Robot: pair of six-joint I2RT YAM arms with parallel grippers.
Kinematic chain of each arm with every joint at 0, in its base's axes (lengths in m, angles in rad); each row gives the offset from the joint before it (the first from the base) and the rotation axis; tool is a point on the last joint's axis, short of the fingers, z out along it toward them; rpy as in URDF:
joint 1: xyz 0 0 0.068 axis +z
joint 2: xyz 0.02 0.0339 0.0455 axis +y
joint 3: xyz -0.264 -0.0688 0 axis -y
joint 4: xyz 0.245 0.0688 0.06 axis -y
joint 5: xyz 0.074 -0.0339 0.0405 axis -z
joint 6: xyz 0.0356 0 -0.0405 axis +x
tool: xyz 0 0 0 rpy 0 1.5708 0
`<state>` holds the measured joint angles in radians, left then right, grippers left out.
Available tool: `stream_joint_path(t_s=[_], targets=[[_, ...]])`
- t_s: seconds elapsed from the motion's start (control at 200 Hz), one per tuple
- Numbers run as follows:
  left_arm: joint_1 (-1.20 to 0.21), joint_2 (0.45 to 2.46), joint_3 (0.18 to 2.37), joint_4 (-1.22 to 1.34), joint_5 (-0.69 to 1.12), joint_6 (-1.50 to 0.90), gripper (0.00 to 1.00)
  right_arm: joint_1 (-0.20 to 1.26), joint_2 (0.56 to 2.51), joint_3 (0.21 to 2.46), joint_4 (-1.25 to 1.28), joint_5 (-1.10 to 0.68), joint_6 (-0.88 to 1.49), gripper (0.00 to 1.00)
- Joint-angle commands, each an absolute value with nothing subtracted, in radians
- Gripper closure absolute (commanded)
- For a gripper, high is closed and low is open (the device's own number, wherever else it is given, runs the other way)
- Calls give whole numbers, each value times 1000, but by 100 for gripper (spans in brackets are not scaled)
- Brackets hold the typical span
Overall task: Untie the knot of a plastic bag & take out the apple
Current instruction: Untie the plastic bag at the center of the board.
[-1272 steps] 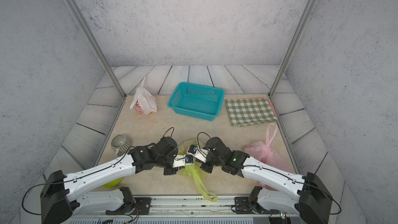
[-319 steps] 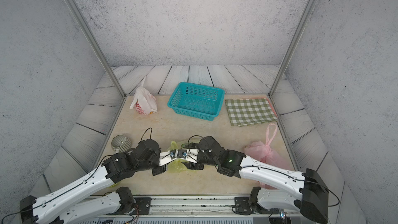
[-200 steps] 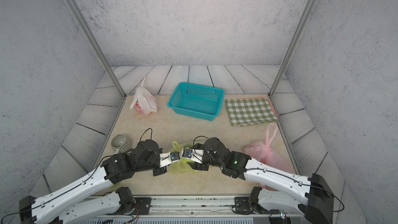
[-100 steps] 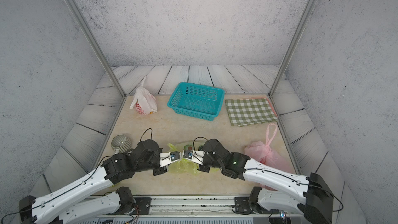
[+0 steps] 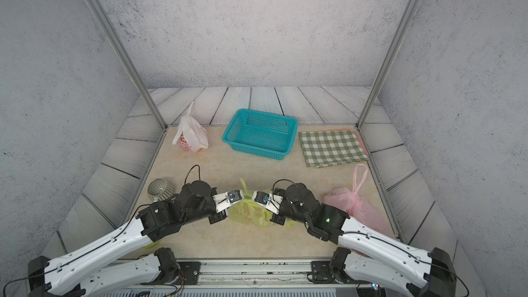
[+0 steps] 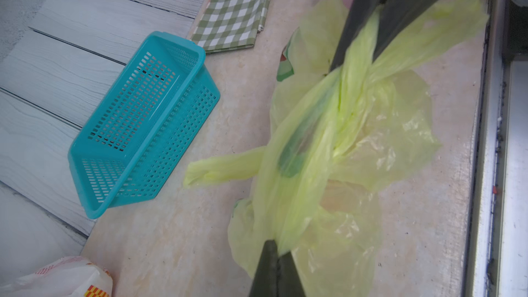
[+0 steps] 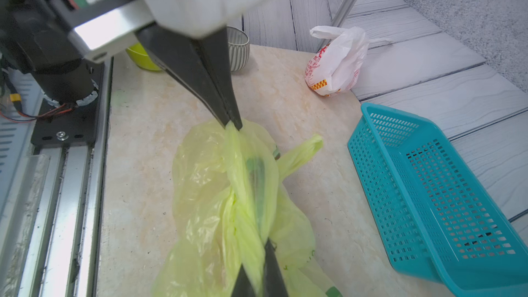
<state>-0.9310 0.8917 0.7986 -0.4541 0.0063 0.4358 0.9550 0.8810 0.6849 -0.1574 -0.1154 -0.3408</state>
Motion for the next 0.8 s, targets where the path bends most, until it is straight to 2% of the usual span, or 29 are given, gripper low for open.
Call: stream_joint_path(t_s=[0.0, 0.26, 0.365, 0.48, 0.666, 0.796], targets=[[-847, 893, 804, -615, -180, 398, 100, 891, 797, 662, -215, -79, -296, 98], [-767, 878, 809, -605, -178, 388, 100, 859, 749, 636, -221, -124, -260, 88], [-765, 874, 807, -603, -173, 391, 100, 860, 750, 637, -225, -135, -263, 87], [-764, 871, 806, -604, -178, 390, 100, 860, 759, 644, -225, -137, -263, 91], [-747, 861, 808, -599, -220, 388, 100, 846, 750, 653, -188, 83, -208, 95], [-660, 839, 831, -580, -175, 370, 100, 779, 788, 707, -178, 199, -197, 96]])
